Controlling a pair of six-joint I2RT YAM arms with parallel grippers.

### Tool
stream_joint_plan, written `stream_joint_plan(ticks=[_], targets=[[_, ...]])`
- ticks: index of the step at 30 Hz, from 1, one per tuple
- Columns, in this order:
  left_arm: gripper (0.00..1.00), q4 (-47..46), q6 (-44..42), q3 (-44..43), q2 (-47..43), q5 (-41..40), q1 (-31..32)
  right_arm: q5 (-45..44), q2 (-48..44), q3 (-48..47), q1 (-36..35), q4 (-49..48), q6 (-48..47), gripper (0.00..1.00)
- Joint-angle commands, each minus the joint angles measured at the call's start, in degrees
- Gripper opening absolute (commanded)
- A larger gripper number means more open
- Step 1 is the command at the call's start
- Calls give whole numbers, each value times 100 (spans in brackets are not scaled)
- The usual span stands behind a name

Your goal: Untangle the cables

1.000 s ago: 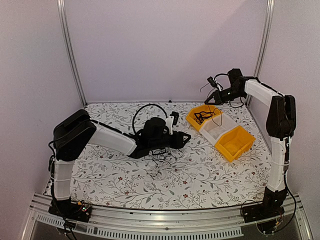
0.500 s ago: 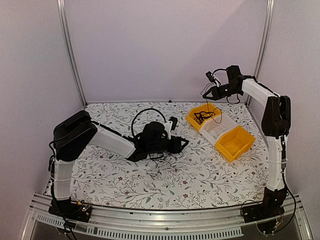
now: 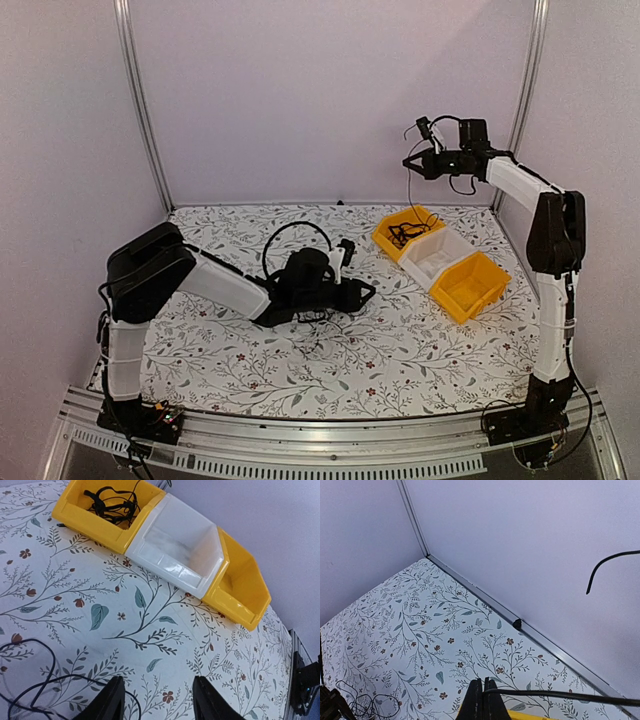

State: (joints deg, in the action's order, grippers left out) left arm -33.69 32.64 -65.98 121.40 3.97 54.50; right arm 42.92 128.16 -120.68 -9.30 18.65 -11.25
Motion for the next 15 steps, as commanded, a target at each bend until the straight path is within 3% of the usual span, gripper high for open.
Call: stream_joint_plan(ticks=[1,9,15], targets=[[46,-96,-50,152,-291,-1,75,141,-22,228,17,-992,241,0],[46,-91,-57,296,-387,-42,91,-490,587,-184,-226,-1437,41,0],[46,-155,-19,388,-407,-30,96,-1742,742,411,-641,-1885,-797,0]])
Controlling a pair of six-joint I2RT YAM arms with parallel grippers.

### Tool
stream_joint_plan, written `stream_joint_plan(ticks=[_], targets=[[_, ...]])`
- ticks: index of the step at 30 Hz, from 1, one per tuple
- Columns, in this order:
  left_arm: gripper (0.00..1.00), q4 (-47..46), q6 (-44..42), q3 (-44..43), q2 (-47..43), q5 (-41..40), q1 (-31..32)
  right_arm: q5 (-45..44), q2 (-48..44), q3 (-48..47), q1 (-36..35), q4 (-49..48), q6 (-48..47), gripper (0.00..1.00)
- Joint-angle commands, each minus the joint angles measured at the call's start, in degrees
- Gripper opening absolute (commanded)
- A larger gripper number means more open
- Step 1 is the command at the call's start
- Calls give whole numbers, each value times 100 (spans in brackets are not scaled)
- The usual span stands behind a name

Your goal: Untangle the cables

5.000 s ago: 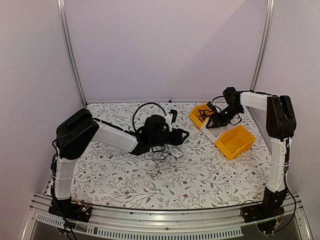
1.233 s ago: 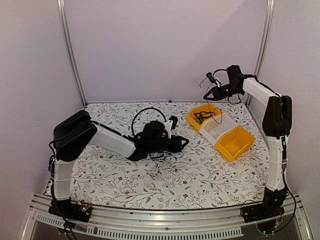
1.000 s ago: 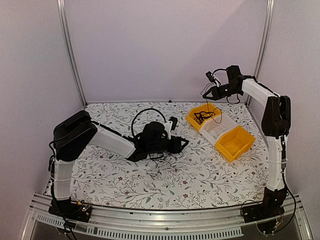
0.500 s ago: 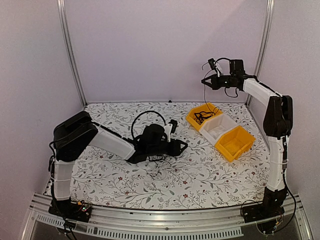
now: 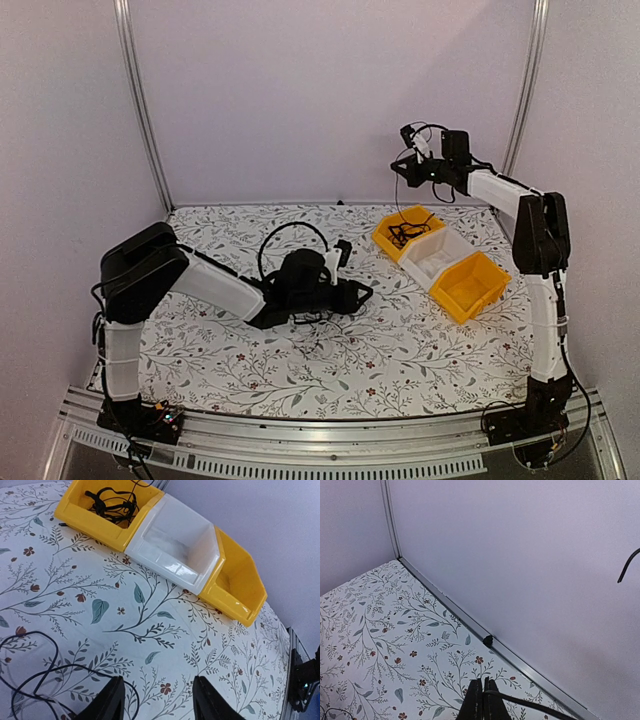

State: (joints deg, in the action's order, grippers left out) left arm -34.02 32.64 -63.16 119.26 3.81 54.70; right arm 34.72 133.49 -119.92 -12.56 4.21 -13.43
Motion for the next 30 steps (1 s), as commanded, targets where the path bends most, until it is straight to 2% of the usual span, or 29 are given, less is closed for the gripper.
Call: stream_joint_plan(ticks=[1,7,12,15,22,30], targets=[[46,-115,-40,114,-199,-13,78,-1071,237,412,-347,-539,-660,0],[46,-24,-160,128,-275,-30,67,-1447,244,948,-387,-646,-869,0],[46,-13,-215,128,-298,-39,70,-1551,-478,2093,-384,-937,-1095,0],[46,-23,-226,119,-269,-19,68,-1411,-931,2410,-380,-534,-1234,0],[46,-110,-149,135,-156,52,74,-1311,-1048,2063,-381,1124,-1474,0],[46,-174,-68,286,-203,79,86,-1703,-776,1878,-372,1843,-1473,0]])
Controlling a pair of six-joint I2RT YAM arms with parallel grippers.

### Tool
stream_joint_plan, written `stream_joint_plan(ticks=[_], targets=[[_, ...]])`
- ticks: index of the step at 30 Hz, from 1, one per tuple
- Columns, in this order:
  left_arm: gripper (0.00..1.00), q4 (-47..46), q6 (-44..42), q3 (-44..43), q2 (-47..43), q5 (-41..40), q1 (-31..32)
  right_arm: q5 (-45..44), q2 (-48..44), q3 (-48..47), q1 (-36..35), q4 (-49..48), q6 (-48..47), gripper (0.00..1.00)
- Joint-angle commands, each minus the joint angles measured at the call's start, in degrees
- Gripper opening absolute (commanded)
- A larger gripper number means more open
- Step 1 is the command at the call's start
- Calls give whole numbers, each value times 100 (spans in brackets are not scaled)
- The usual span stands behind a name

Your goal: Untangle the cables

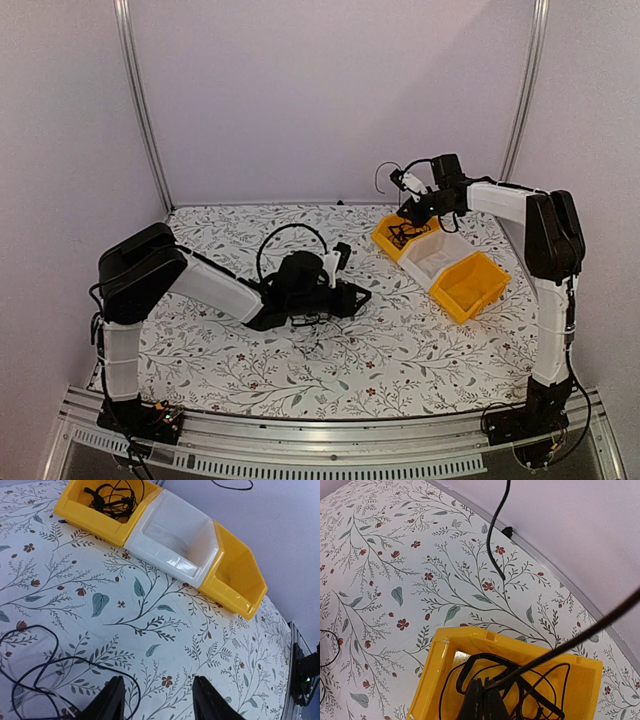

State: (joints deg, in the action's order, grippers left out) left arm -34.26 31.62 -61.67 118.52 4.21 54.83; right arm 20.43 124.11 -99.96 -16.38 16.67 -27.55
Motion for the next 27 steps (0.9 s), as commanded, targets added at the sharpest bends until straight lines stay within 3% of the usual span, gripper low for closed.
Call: stream_joint_plan(ticks=[1,17,27], targets=[[46,-151,31,156,-143,25,72,-340,178,-112,17,640,-72,0],[46,-199,76,164,-99,14,117,-939,379,-240,259,1206,-56,0],[46,-217,93,140,-41,34,138,-439,-521,703,285,330,-260,0]])
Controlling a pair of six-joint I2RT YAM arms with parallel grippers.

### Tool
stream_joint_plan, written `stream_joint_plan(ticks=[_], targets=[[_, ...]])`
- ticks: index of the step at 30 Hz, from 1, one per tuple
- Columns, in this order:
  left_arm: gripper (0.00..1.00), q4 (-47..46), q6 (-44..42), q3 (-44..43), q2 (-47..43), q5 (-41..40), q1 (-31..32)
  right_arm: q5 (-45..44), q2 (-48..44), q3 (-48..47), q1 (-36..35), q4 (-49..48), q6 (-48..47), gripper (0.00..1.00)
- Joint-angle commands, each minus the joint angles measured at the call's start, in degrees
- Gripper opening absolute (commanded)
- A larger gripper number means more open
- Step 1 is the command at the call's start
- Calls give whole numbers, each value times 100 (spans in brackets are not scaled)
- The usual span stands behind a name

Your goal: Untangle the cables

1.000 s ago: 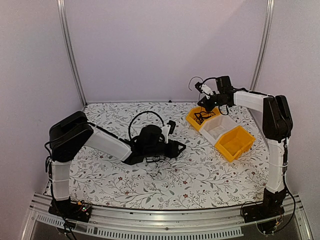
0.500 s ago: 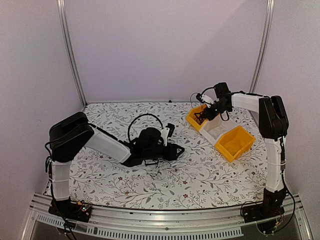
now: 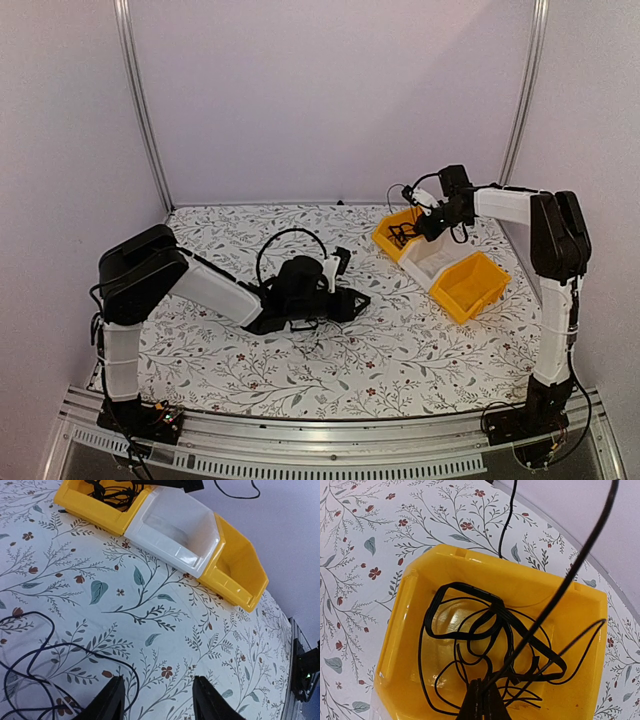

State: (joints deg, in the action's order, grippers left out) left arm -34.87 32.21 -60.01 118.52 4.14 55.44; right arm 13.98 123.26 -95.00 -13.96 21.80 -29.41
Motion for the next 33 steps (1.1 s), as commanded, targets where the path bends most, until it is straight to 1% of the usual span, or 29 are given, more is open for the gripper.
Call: stream_joint_plan(ticks=[1,14,21,27,33], targets=[[46,-152,24,-28,-34,43,78,198,-478,216,52,-196,-74,0],[46,-169,20,-13,-26,43,78,125,-632,470,225,-198,-206,0],[46,-161,27,-41,5,71,80,1043,-1026,889,390,-715,-128,0],[46,-144,15,-55,-2,69,89,1760,-1242,1202,390,-1597,267,0],[46,-83,-37,4,-87,5,90,2064,-1310,1237,395,-1854,471,0]])
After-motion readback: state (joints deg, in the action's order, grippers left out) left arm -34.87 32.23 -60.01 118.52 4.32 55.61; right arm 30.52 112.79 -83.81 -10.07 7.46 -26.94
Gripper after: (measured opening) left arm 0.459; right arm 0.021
